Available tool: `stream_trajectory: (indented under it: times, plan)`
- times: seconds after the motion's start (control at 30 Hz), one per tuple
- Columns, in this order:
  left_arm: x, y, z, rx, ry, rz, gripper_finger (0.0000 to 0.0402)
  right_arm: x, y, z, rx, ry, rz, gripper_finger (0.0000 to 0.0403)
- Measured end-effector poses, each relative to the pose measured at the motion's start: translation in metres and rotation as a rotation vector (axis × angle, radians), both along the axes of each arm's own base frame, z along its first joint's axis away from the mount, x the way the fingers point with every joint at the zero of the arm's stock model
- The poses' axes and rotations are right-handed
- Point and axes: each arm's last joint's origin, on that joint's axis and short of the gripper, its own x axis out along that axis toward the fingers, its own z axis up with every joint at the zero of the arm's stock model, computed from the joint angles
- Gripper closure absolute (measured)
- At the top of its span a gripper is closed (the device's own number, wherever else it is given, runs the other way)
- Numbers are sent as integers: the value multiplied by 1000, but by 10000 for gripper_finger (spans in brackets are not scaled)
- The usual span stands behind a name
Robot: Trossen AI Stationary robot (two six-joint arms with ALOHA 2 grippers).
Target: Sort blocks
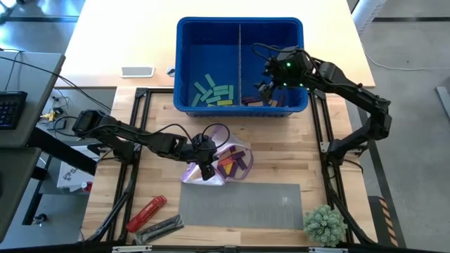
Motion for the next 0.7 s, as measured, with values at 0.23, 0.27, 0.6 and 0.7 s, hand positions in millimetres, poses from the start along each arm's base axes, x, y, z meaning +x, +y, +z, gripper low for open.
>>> stream_trajectory:
  times: [0.23, 0.27, 0.6, 0.7]
  plan:
    - [0, 0, 0, 0, -1, 0, 402, 1, 0, -1, 1, 2, 0, 116]
    - [0, 0, 0, 0, -1, -1, 402, 1, 0, -1, 1, 2, 0, 116]
    - [0, 0, 0, -1, -1, -2, 402, 1, 0, -1, -4, 5, 4, 116]
    - [0, 0, 0, -1, -1, -1, 402, 1, 0, 0, -5, 5, 5, 116]
